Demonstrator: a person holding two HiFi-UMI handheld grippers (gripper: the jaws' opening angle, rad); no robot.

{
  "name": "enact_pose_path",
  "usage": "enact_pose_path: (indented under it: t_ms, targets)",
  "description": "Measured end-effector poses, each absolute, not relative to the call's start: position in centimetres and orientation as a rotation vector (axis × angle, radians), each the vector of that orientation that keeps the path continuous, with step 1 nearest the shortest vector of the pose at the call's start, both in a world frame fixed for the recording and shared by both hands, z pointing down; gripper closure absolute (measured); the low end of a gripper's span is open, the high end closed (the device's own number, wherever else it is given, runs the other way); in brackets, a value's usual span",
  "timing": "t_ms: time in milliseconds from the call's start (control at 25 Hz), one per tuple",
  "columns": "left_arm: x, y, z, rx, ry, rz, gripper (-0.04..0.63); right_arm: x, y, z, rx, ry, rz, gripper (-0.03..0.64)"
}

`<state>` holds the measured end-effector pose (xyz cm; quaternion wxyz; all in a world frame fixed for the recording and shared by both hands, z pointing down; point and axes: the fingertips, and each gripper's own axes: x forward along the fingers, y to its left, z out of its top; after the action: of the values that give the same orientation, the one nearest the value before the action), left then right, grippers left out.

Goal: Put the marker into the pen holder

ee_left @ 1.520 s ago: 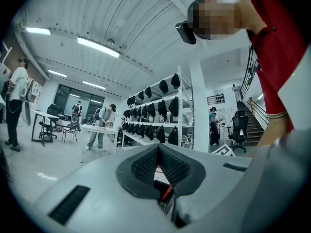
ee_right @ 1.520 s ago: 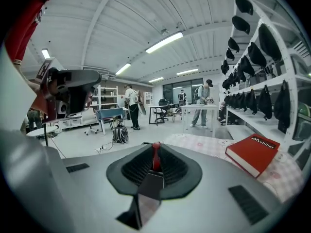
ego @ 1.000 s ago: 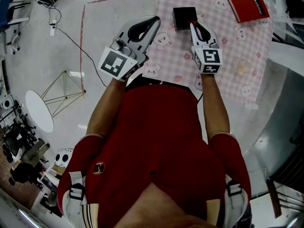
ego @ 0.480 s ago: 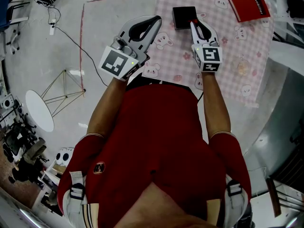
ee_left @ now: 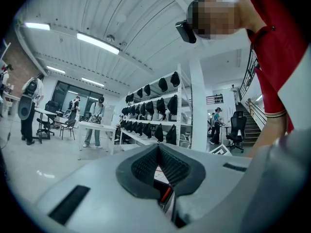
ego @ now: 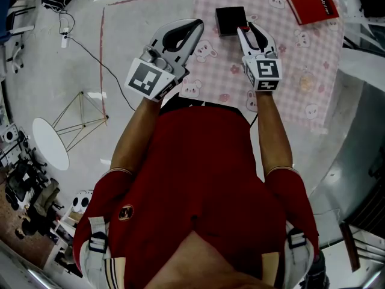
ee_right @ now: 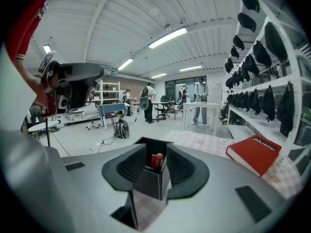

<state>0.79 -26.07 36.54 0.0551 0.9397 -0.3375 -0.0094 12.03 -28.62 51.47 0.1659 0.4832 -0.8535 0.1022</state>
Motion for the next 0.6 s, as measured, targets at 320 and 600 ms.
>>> enact_pose_path:
  t_ms: [320, 600]
  targets:
    - [0.9, -25.0, 36.3, 2.865, -0.998, -0.034, 0.589, 12.4, -27.7, 48.7, 1.424, -2.462, 0.251, 0.501]
    - [1.0, -23.9, 35.3, 2.896, -0.985, -0.09, 0.589, 12.4, -26.2, 44.7, 1.49, -2.515, 0.214, 0.558]
